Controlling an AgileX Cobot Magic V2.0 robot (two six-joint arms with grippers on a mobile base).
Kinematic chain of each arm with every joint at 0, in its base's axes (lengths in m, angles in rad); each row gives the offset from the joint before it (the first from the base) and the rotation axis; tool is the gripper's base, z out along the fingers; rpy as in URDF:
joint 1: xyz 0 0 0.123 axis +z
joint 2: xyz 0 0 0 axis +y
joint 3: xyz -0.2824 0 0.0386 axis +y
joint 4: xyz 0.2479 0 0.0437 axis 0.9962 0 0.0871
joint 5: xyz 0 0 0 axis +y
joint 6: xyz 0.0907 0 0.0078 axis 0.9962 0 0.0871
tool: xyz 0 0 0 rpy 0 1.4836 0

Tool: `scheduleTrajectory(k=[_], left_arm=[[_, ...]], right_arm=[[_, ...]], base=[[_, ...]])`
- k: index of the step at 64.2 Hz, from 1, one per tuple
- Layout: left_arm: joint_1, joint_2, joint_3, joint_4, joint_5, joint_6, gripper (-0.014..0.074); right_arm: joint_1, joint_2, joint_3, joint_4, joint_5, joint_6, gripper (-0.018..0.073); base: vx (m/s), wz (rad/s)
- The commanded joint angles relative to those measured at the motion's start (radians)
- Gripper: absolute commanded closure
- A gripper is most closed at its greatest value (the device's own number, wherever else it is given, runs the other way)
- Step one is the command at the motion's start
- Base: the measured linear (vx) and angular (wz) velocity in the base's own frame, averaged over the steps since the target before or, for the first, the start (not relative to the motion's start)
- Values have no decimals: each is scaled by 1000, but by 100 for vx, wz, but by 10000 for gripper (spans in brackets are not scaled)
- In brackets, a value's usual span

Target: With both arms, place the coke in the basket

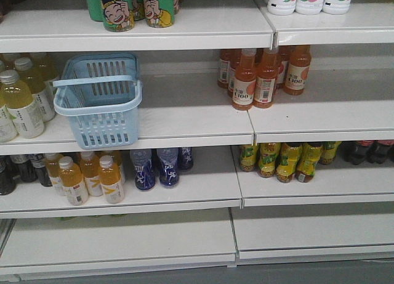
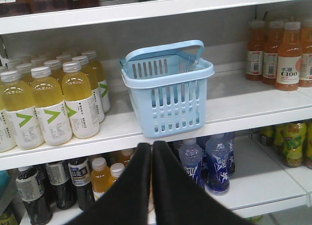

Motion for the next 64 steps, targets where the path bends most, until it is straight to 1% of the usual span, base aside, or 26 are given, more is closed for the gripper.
scheduleTrajectory(k=[1, 64], left_arm=[[-6, -13, -31, -14, -77, 0, 603], [-6, -13, -31, -14, -77, 0, 603]], right_arm=[[-5, -13, 8, -5, -73, -6, 569], [-5, -13, 8, -5, -72, -6, 569]], base=[[4, 0], [4, 0]])
